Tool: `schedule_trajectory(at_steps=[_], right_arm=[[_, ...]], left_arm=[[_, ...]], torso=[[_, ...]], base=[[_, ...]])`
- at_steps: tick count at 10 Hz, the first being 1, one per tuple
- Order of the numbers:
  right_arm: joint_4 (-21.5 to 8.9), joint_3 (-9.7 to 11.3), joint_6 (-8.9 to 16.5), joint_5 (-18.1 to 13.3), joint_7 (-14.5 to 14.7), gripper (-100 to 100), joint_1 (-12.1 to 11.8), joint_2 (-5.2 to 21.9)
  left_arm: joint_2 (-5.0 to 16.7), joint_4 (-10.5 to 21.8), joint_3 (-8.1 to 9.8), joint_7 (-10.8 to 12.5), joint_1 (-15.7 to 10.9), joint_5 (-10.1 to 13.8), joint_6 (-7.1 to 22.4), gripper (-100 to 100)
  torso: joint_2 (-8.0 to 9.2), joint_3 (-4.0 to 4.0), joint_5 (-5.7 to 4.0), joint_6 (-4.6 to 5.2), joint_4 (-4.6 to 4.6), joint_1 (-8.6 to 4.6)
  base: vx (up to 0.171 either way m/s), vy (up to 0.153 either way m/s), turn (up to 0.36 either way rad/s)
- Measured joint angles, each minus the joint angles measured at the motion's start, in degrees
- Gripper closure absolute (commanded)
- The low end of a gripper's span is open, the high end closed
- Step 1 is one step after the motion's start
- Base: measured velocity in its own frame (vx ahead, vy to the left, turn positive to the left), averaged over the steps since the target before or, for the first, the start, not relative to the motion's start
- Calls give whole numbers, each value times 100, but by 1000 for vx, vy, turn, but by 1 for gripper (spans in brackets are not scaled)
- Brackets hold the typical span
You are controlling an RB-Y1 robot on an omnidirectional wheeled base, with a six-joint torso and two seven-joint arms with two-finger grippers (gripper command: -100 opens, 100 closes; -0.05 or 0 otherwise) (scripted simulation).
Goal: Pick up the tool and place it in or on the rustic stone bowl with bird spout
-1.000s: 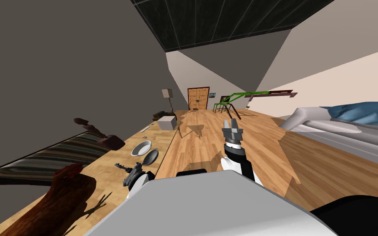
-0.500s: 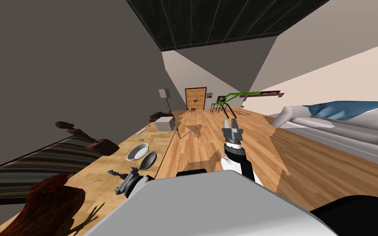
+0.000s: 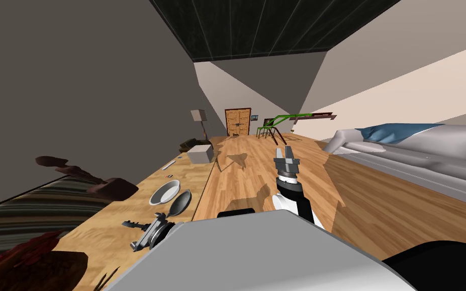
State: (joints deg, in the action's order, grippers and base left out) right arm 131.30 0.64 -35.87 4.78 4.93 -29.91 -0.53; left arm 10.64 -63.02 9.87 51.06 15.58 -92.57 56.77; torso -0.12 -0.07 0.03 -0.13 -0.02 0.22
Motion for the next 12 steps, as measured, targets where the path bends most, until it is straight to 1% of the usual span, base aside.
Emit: schedule_trajectory(at_steps=[2,4,5,6,7,11,12], right_arm=[[0,0,0,0,0,0,0,0],[0,0,0,0,0,0,0,0],[0,0,0,0,0,0,0,0],[0,0,0,0,0,0,0,0],[0,0,0,0,0,0,0,0],[0,0,0,0,0,0,0,0],[0,0,0,0,0,0,0,0]], left_arm=[[22,197,-4,97,0,-208,265,-100],[25,324,-11,155,0,-357,454,-100],[25,332,-12,162,-1,-365,476,0],[25,331,-12,161,-1,-364,474,-100],[25,332,-12,161,-1,-364,474,100],[27,333,-11,158,1,-366,476,100],[27,333,-11,158,1,-366,476,0]], torso=[[1,0,1,-1,0,4],[1,1,-1,-1,0,-4],[3,2,-2,-2,0,-11],[4,2,-3,-2,1,-15],[5,3,-3,-2,1,-16],[4,3,-1,0,2,-15],[4,3,-1,0,2,-15]], base=[[15,46,-62],[8,22,-28],[0,0,0],[0,0,0],[0,0,0],[0,0,0],[0,0,0]])
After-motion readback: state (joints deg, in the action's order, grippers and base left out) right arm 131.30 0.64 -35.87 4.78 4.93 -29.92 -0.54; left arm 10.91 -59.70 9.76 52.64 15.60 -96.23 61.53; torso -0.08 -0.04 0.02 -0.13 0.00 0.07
